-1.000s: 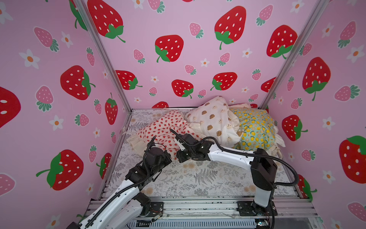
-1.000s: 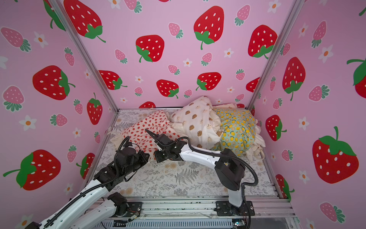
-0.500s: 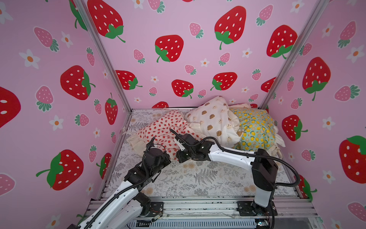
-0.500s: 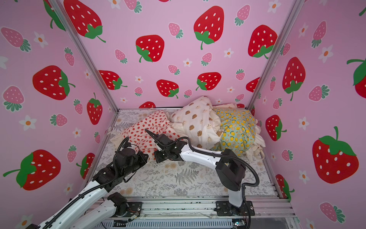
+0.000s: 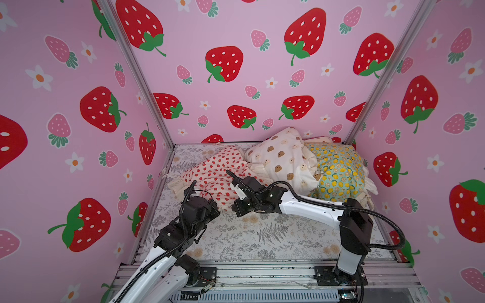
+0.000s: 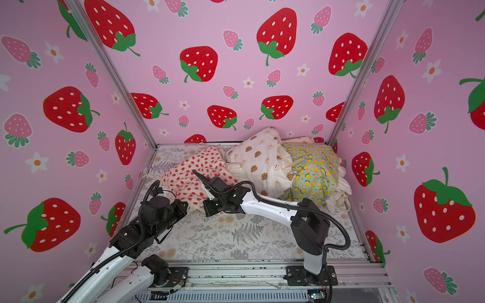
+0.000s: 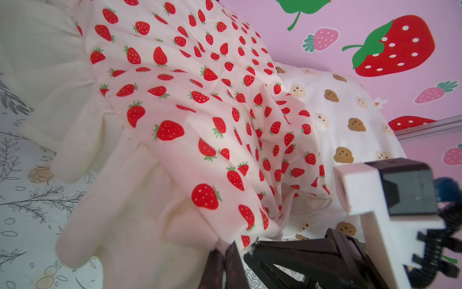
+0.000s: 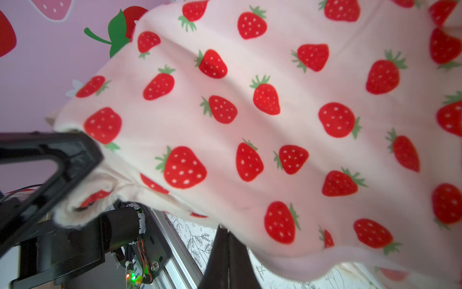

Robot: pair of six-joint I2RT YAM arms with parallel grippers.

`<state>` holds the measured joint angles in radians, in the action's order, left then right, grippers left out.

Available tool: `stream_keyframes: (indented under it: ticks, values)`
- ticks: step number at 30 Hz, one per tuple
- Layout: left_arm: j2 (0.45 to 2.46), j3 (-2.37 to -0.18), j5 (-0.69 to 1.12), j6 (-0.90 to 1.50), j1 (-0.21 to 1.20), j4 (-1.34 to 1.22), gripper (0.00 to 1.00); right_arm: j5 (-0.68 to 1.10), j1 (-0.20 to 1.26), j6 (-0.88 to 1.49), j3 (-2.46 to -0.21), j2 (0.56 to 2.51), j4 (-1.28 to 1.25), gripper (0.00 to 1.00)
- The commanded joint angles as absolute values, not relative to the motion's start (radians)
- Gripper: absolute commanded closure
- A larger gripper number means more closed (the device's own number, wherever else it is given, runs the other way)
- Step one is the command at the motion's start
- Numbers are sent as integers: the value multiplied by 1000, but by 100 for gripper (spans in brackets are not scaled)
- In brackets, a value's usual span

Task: Zip up pillowcases
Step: Zip the zipper on the pillowcase.

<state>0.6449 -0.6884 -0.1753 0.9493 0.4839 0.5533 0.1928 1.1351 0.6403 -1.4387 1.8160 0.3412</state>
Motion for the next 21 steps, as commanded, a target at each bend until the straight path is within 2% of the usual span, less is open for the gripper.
stream_keyframes:
  ticks: [1,21]
  values:
    - [626,-770,-216,919,454,593,100,196,1135,667,-1432,1792,372,100]
    - [679,-1003,-120,782,160,666,100,167,1111,665,-1409,1736,428,100]
